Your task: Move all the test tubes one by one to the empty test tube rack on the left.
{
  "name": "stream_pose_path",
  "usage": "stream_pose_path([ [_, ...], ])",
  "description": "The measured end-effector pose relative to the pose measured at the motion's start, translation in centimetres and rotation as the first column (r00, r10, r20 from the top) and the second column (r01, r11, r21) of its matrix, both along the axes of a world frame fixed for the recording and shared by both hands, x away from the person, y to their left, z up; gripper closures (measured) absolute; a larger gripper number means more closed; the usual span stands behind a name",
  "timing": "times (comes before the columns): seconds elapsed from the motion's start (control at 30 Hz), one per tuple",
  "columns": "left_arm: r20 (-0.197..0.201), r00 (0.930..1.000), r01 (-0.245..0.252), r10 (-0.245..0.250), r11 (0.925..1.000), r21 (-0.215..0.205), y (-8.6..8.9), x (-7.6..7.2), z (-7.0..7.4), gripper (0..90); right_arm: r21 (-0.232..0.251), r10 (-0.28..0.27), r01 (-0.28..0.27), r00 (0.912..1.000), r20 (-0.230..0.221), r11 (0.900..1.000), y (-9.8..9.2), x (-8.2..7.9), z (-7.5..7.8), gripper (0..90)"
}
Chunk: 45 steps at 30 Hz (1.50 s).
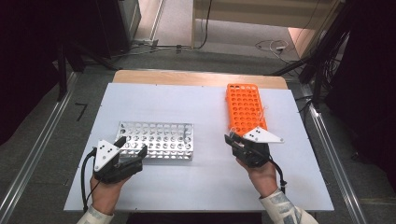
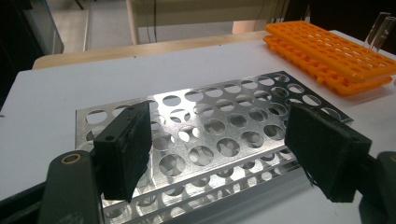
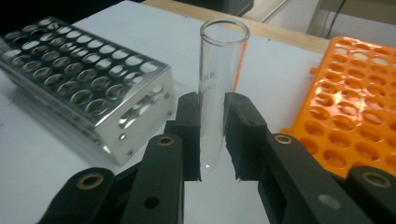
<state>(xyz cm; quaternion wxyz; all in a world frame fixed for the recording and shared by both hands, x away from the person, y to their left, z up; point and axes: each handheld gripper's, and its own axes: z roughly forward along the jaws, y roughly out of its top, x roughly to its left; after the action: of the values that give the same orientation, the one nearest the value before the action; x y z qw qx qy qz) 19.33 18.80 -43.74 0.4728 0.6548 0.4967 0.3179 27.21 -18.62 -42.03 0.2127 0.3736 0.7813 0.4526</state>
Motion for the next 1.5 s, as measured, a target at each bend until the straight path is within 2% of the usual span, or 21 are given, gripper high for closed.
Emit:
stream_pose_path([
  [0.23, -0.002, 1.0, 0.006, -0.006, 1.0, -0.003, -0.1, 0.0, 0.0, 23.0, -0.013, 0.058, -0.058, 0.9981, -0.022, 0.998, 1.4, -1.1, -0.7, 73.6],
  [0.6, -0.008, 0.9997, 0.025, -0.025, 0.9997, -0.005, -0.5, -0.1, -0.2, 23.1, -0.039, 0.124, -0.126, 0.9912, -0.047, 0.991, 3.3, -2.0, -1.9, 73.6],
  [1.17, -0.019, 0.9981, 0.059, -0.059, 0.9982, -0.002, -1.4, -0.2, -0.3, 23.2, -0.051, 0.168, -0.171, 0.9841, -0.059, 0.984, 4.6, -2.6, -2.5, 73.6],
  [1.5, -0.026, 0.9943, 0.104, -0.104, 0.9946, -0.004, -2.4, -0.3, -0.4, 23.2, -0.053, 0.19, -0.193, 0.9797, -0.065, 0.98, 5.3, -2.9, -2.7, 73.6],
])
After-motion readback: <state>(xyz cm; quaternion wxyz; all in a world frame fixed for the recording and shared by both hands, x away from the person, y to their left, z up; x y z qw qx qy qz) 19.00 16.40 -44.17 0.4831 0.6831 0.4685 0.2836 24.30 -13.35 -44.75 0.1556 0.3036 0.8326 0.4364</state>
